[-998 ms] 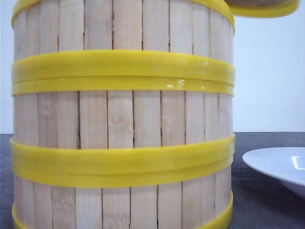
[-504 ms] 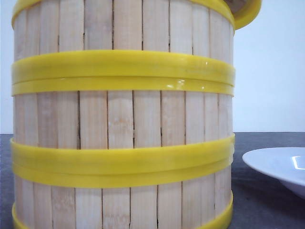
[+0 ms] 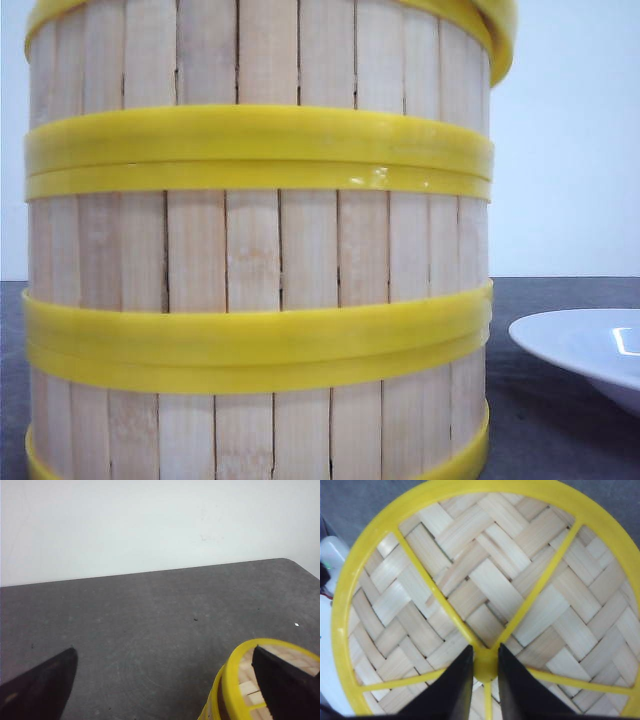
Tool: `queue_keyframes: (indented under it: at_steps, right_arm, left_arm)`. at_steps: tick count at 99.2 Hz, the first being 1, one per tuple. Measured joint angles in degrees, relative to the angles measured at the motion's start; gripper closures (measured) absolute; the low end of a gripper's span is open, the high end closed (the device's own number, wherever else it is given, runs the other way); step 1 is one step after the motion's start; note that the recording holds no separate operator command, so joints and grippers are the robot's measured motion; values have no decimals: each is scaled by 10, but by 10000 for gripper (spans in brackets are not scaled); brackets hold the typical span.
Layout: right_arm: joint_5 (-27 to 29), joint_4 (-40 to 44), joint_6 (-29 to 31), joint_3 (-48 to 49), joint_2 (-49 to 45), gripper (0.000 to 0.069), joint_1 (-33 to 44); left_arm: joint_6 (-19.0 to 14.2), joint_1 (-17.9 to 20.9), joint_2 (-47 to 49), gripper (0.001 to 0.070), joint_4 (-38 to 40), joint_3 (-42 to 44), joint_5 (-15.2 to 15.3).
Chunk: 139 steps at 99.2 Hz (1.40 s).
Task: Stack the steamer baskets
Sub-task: 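Lift the lid with the right gripper and place it atop the stack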
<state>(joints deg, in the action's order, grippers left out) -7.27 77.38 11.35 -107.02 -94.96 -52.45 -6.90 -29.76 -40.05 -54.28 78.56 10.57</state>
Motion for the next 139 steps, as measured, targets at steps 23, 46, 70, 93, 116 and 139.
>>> queue_keyframes:
  at_steps: [23, 46, 70, 93, 116, 139]
  right_arm:
    - [-1, -3, 0, -2, -5, 636, 0]
    - [-6, -10, -6, -2, -6, 636, -12]
    - [-12, -15, -10, -2, -7, 636, -17]
    - [-16, -21, -11, -2, -7, 635, -19]
    - [-16, -35, -10, -2, -7, 494, -17]
    - [-13, -37, -13, -2, -7, 429, -6]
  left_arm:
    - [0, 0, 0, 17, -12, 0, 0]
    - [0, 0, 0, 17, -12, 0, 0]
    - [0, 0, 0, 17, -12, 0, 0]
    - [0, 0, 0, 17, -12, 0, 0]
    - [0, 0, 0, 17, -12, 0, 0]
    - [0, 0, 0, 17, -12, 0, 0]
